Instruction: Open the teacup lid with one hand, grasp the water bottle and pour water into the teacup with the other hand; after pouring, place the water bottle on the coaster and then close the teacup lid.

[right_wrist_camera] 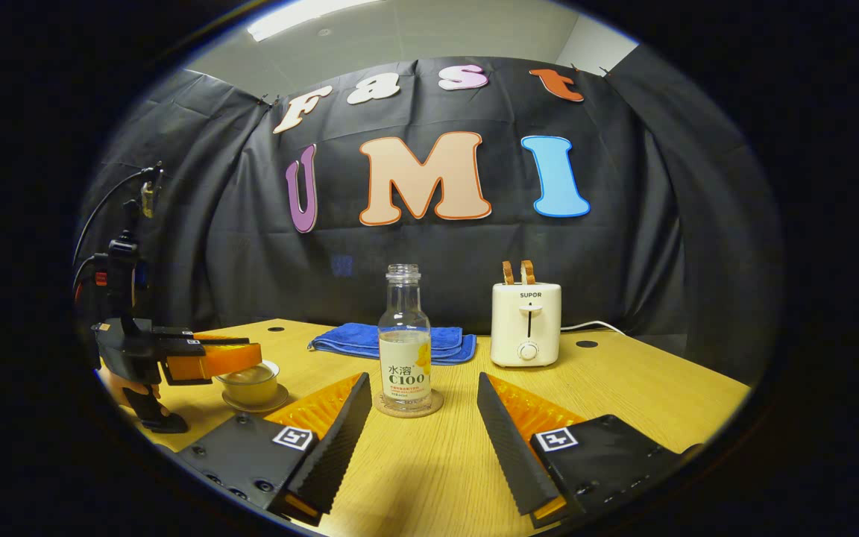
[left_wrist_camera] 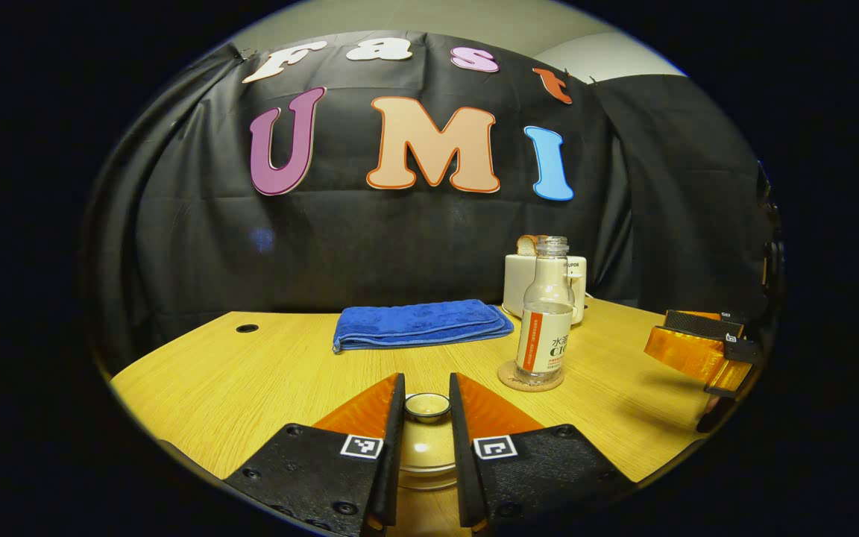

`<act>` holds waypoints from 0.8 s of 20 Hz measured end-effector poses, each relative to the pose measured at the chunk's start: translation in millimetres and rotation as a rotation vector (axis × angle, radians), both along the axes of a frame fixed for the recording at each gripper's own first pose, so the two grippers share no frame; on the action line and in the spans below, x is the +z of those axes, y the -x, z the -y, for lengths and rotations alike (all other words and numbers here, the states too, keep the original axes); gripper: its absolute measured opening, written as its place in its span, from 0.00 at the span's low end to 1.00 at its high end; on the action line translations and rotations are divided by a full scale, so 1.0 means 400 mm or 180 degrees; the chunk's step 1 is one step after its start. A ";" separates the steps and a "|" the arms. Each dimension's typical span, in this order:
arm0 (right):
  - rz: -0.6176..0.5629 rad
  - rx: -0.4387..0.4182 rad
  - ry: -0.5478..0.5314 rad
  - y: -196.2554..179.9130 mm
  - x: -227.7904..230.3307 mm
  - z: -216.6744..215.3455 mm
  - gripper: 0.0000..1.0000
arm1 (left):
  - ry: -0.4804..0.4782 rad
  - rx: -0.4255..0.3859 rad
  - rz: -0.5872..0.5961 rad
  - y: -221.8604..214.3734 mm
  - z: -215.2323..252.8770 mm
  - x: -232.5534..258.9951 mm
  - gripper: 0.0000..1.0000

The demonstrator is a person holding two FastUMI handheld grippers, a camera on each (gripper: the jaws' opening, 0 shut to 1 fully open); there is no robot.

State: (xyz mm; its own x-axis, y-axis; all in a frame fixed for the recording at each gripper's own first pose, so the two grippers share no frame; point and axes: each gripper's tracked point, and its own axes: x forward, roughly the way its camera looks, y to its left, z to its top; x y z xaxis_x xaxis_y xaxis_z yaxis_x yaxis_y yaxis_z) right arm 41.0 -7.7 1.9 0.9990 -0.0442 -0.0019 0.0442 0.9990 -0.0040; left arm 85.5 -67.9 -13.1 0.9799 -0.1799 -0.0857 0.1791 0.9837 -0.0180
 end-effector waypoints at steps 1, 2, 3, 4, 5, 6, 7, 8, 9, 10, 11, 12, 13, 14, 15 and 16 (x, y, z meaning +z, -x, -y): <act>0.0001 -0.0002 0.0000 0.000 0.000 0.001 0.96 | -0.0002 0.0006 -0.0004 0.001 0.000 -0.003 0.30; 0.0000 -0.0005 0.0000 -0.001 -0.001 0.002 0.96 | 0.0001 0.0005 -0.0001 0.001 0.000 -0.004 0.30; 0.0002 -0.0007 0.0000 -0.001 0.001 0.001 0.96 | 0.0005 0.0012 0.0008 0.000 -0.002 -0.003 0.29; 0.0001 -0.0008 -0.0001 0.000 -0.001 0.002 0.92 | 0.0007 0.0022 0.0011 0.000 -0.003 0.000 0.30; 0.0001 -0.0008 0.0000 -0.001 0.000 0.002 0.96 | 0.0006 0.0033 0.0008 0.000 -0.005 -0.001 0.30; 0.0001 -0.0009 -0.0001 -0.001 -0.001 0.002 0.96 | 0.0007 0.0052 0.0011 0.001 -0.007 0.000 0.30; 0.0002 -0.0013 -0.0001 -0.001 0.001 0.002 0.95 | 0.0011 0.0060 0.0016 0.000 -0.009 0.000 0.30; 0.0001 -0.0015 -0.0002 0.002 -0.004 0.002 0.95 | 0.0022 0.0059 0.0029 0.002 -0.008 0.003 0.34; 0.0002 -0.0017 -0.0005 0.005 -0.008 0.000 0.95 | 0.0033 0.0062 0.0042 0.003 -0.009 0.004 0.34; 0.0000 -0.0018 -0.0006 0.005 -0.010 0.000 0.95 | 0.0038 0.0063 0.0058 0.006 -0.010 0.007 0.34; 0.0001 -0.0018 -0.0006 0.004 -0.010 0.000 0.95 | 0.0032 0.0068 0.0076 0.012 -0.011 0.010 0.34; 0.0001 -0.0020 -0.0007 0.005 -0.011 0.000 0.91 | 0.0020 0.0058 0.0101 0.016 -0.009 0.011 0.42; 0.0001 -0.0024 -0.0006 0.006 -0.010 0.000 0.92 | 0.0015 0.0056 0.0132 0.021 -0.009 0.015 0.52; 0.0002 -0.0030 -0.0006 0.005 -0.011 0.000 0.96 | 0.0022 0.0065 0.0156 0.027 -0.012 0.018 0.67; 0.0001 -0.0034 -0.0006 0.006 -0.011 0.001 0.95 | 0.0022 0.0078 0.0195 0.037 -0.016 0.022 0.83; 0.0001 -0.0036 -0.0006 0.006 -0.010 0.001 0.95 | 0.0012 0.0084 0.0227 0.043 -0.018 0.029 0.98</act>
